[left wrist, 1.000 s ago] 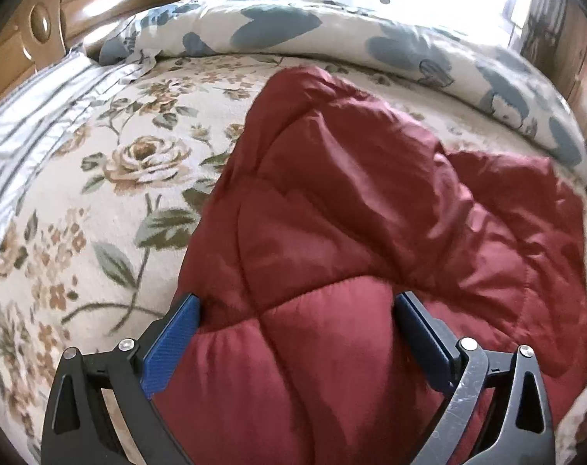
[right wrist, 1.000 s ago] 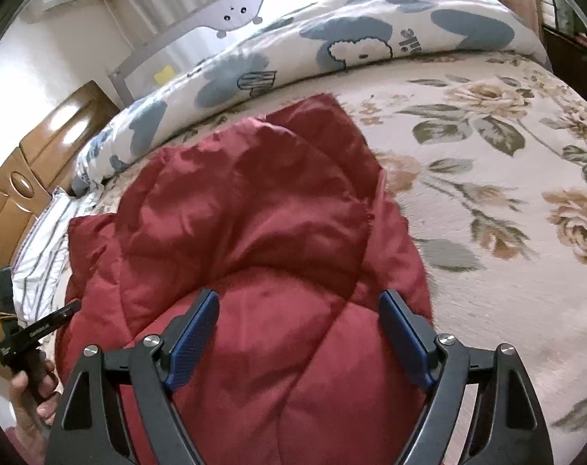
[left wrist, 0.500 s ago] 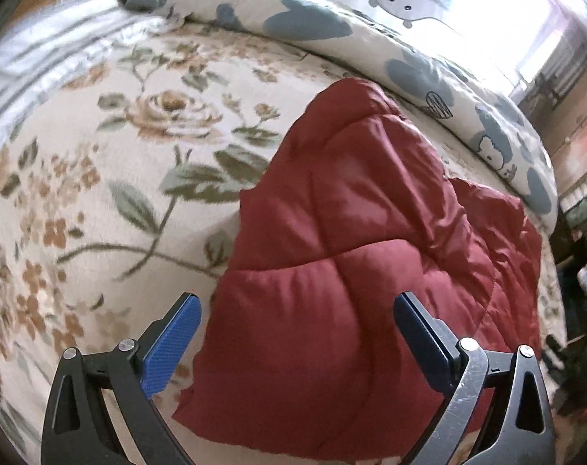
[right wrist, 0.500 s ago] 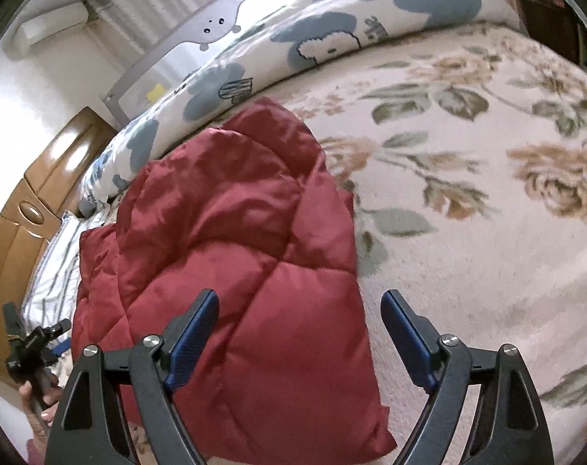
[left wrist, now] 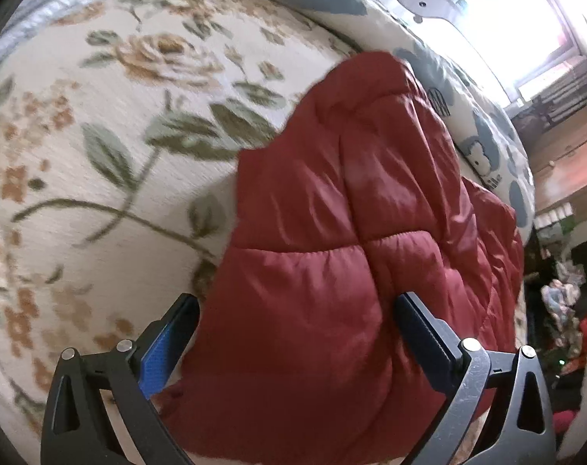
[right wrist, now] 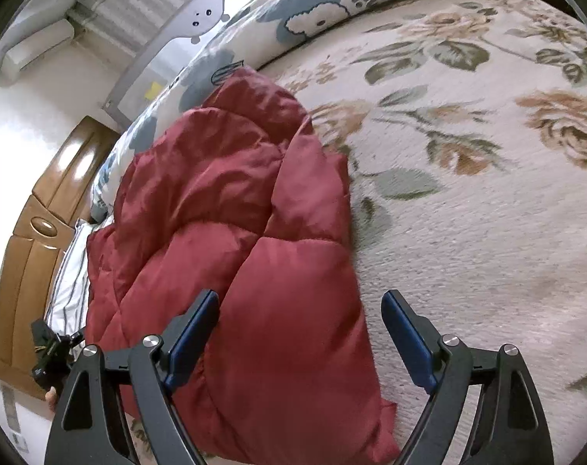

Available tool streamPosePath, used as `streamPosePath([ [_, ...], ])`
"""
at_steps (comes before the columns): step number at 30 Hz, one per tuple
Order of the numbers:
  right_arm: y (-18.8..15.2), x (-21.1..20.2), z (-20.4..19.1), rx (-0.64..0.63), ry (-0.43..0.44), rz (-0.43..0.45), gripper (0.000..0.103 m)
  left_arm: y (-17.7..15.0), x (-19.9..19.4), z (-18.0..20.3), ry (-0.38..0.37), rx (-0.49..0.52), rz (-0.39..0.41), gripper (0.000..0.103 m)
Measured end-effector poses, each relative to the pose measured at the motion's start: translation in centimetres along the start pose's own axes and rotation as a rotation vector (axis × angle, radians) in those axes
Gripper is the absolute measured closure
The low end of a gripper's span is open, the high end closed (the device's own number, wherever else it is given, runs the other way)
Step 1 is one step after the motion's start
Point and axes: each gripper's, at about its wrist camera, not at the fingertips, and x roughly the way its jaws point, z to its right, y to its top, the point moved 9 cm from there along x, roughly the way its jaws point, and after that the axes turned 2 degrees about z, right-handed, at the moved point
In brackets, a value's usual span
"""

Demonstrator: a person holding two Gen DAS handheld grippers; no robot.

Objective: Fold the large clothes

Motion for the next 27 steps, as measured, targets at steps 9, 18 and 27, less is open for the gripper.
streamPosePath([
  [9, -0.7, 2.4, -0.7, 0.047, 0.083, -0.052, 0.008, 0.7, 3.6, -0.1, -0.106, -0.048, -0.066, 0.0],
  [18, -1.5, 2.7, -2.0, 0.047, 0.121, -0.082, 0.031, 0.8, 4.1, 0.4, -0.154, 0.012, -0.033, 0.038],
  [27, -3.2, -1.9, -4.4, -0.021, 0.096, -0.069, 0.065, -1.0, -0.9, 1.2, -0.155, 0.084, 0.007, 0.057],
])
